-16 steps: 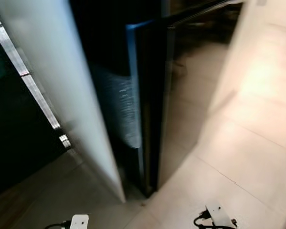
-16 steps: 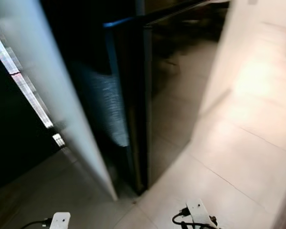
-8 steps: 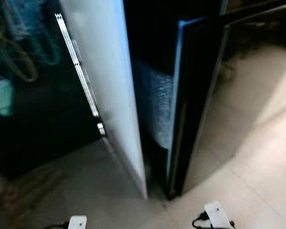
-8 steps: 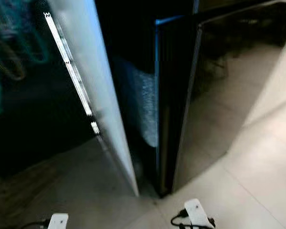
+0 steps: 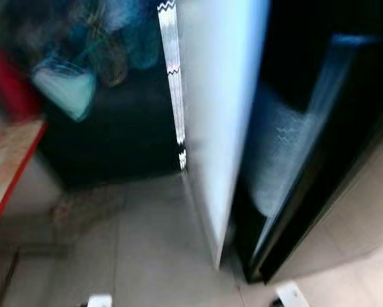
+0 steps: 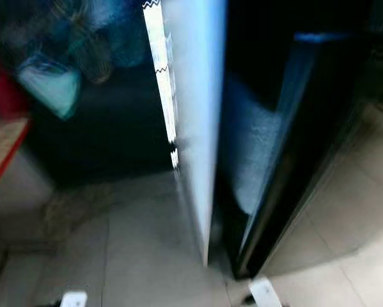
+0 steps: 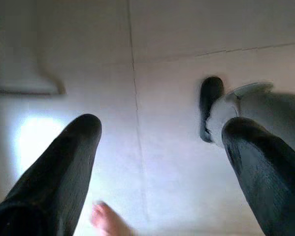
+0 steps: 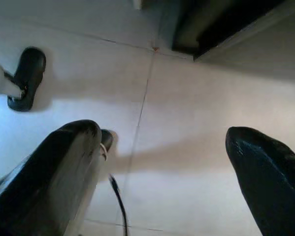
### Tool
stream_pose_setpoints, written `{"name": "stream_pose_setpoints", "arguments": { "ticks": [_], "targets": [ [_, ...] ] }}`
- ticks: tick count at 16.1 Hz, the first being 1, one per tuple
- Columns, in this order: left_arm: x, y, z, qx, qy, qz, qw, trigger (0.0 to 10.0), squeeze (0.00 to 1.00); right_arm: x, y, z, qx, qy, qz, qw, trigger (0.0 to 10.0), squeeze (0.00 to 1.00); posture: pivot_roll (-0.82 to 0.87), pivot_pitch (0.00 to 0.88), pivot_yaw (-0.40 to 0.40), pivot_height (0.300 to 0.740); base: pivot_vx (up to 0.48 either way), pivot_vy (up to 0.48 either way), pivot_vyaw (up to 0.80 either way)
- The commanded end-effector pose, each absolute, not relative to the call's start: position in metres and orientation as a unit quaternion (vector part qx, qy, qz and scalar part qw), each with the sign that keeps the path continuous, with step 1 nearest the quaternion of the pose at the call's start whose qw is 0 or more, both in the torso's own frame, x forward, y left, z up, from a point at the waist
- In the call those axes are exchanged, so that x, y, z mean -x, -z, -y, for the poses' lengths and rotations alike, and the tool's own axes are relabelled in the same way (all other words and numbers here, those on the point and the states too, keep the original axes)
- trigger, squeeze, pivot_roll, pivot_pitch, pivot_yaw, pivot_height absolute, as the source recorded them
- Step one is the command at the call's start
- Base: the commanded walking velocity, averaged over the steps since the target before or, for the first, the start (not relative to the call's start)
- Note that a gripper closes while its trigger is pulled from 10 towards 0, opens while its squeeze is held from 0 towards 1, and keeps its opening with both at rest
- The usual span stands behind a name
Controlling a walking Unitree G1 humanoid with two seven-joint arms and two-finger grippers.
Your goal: Restocking fridge
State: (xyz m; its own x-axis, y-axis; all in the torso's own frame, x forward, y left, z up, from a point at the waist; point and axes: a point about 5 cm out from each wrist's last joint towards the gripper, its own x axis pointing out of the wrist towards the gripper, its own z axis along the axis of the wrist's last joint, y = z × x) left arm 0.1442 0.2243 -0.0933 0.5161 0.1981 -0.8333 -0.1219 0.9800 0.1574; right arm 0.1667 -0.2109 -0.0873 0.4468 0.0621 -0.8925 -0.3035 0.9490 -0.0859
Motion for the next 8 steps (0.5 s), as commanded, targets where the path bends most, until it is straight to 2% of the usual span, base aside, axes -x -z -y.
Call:
{"name": "stream_pose_setpoints", "arguments": {
  "ticks": [1, 6, 8],
  "targets": [
    [-0.136, 0.097, -0.222, -0.027, -0.099, -0.492, 0.865, 10.0, 0.00, -0.163, 0.089, 0.210, 0.118, -0.117, -0.515, 0.841, 10.0, 0.00, -0.05, 0.085, -0.058, 0.740, 0.000, 0.000, 0.80],
    [-0.130, 0.100, -0.212, -0.001, -0.118, -0.487, 0.865, 10.0, 0.00, -0.157, 0.089, 0.220, 0.131, -0.126, -0.523, 0.833, 10.0, 0.00, -0.02, 0.097, -0.103, 0.740, 0.000, 0.000, 0.80],
    [-0.129, 0.101, -0.208, 0.002, -0.122, -0.484, 0.867, 10.0, 0.00, -0.156, 0.088, 0.225, 0.135, -0.123, -0.518, 0.835, 10.0, 0.00, -0.02, 0.066, -0.047, 0.740, 0.000, 0.000, 0.80]
  ]
}}
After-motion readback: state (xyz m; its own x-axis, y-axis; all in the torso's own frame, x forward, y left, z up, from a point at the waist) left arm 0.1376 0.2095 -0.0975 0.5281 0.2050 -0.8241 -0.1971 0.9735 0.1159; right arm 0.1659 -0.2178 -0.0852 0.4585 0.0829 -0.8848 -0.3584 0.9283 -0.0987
